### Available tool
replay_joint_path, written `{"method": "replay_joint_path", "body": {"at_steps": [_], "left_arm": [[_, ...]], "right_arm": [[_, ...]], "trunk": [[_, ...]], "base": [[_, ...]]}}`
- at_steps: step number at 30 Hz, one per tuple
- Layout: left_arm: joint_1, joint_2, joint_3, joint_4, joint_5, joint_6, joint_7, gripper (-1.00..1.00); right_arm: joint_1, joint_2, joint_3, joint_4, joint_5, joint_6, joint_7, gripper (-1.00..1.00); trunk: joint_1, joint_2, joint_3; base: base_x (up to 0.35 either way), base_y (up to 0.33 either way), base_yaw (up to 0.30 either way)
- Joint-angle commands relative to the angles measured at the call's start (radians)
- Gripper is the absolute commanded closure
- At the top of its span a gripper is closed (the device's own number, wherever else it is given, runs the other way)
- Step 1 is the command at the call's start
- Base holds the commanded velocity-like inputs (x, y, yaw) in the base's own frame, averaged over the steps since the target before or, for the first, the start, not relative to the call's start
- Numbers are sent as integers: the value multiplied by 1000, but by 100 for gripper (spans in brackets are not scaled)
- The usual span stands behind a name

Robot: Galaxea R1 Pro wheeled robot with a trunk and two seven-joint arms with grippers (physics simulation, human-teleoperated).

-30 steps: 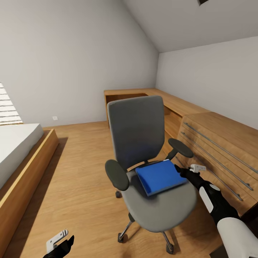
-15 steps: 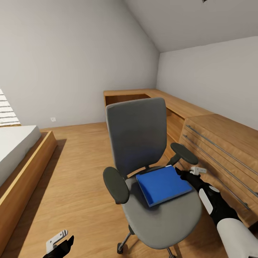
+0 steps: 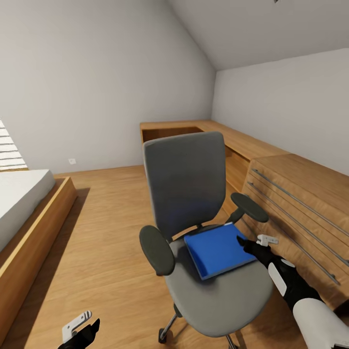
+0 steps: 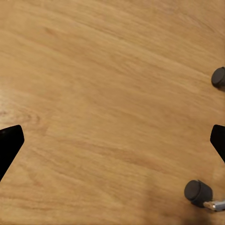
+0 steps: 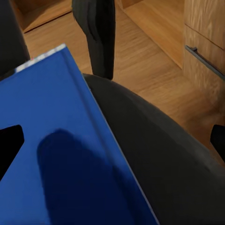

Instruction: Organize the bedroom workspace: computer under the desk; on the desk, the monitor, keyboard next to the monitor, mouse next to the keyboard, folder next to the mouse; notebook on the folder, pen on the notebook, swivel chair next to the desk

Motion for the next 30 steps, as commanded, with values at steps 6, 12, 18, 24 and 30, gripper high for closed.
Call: {"method": "replay_joint_path", "body": {"at_steps": [6,12,18,24,30], "left_arm": [[0,0,-1,-2,10,5,3,-100],[0,0,0,-2,10,5,3,-100],[0,1,1,-2,10,5,3,-100],[1,2,2,-3,10,5,3,-100],[0,3,2,-3,11,4,2,-100]], "right_arm": [[0,1,-3,2,-9,5,7,-100],[0,1,-1,1,-9,5,9,-100],[0,1,3,-2,-10,4,16,-100],[0,1,5,-3,-11,3,21,-100],[0,1,5,-3,-10,3,21,-100]], "trunk": [[23,-43,-20],[27,-50,-23],[27,-50,-23],[27,-50,-23],[27,-50,-23]], "base": [[0,0,0],[0,0,0],[0,0,0],[0,0,0],[-4,0,0]]}}
